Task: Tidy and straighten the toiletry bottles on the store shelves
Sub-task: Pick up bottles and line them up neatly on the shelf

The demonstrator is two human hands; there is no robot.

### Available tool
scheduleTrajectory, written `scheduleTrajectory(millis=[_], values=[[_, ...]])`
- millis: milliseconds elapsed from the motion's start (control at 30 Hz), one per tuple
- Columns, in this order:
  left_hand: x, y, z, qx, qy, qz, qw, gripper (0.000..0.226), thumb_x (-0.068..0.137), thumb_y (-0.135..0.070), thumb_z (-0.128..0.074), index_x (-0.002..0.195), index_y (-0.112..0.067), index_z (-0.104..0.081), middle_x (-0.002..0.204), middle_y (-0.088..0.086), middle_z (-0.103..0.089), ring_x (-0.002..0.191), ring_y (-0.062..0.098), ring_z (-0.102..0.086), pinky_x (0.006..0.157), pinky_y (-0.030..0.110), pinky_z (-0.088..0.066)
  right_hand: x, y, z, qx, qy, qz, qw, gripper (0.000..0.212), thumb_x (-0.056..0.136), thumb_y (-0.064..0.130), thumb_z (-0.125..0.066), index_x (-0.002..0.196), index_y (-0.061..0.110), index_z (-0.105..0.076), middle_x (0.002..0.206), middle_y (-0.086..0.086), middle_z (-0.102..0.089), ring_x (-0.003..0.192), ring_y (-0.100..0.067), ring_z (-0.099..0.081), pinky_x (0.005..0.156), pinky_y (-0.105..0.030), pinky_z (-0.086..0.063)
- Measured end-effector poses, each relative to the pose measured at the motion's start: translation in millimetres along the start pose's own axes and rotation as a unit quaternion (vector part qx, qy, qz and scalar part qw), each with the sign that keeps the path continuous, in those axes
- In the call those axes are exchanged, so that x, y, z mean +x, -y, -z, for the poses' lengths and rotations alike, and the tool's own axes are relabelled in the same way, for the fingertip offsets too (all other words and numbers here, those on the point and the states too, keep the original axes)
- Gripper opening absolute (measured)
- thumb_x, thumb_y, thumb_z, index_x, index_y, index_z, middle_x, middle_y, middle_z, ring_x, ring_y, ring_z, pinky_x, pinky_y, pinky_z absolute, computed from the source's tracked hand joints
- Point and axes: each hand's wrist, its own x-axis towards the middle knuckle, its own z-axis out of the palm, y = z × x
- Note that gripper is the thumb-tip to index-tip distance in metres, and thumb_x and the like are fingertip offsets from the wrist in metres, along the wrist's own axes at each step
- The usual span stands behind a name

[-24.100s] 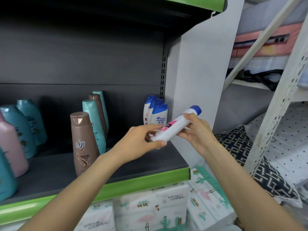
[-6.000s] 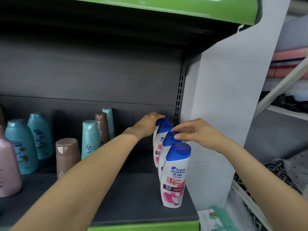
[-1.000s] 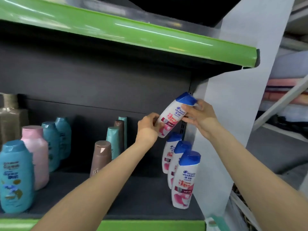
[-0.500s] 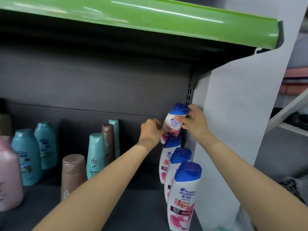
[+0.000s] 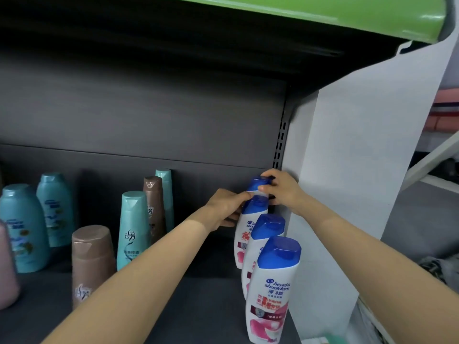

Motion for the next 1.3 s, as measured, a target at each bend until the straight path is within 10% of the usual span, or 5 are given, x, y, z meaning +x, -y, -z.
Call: scheduleTrajectory(millis=[433,867,1300], values=[[6,1,0,-0.006,-0.004,0.009,1.0,0.038,0.089,-0.042,-0.057,0.108,-0.01,-0.063,0.089,0.002,-0.067,0.081,0.015,-0.064,0.071,0.026,-0.051,20,12,1,-0.249,0.068,0.047,0.965,0.023,0.085,0.007,-0.066,0.105,-0.005,-0.067,0.103,-0.02,-0.068,0.096,-0.032,-0.063,0.09,-0.042,-0.05],[5,1,-1,-0.029,0.003,0.003,1.0,0.036,0.09,-0.039,-0.057,0.11,-0.009,-0.061,0.1,0.007,-0.067,0.082,0.014,-0.063,0.064,0.021,-0.05,20,6,-4,-0.234,0.042,0.073,0.968,0.035,0.084,0.007,-0.067,0.119,0.004,-0.063,0.115,-0.013,-0.066,0.105,-0.024,-0.062,0.087,-0.027,-0.047],[-6,3,0,0.034,-0.098,-0.088,0.991,0.019,0.093,-0.029,-0.052,0.09,-0.016,-0.064,0.092,0.003,-0.067,0.087,0.016,-0.063,0.089,0.035,-0.053,-7,24,9,-0.21,-0.008,0.086,0.974,0.034,0.091,0.014,-0.059,0.125,0.006,-0.056,0.126,-0.012,-0.058,0.118,-0.021,-0.054,0.093,-0.023,-0.038]])
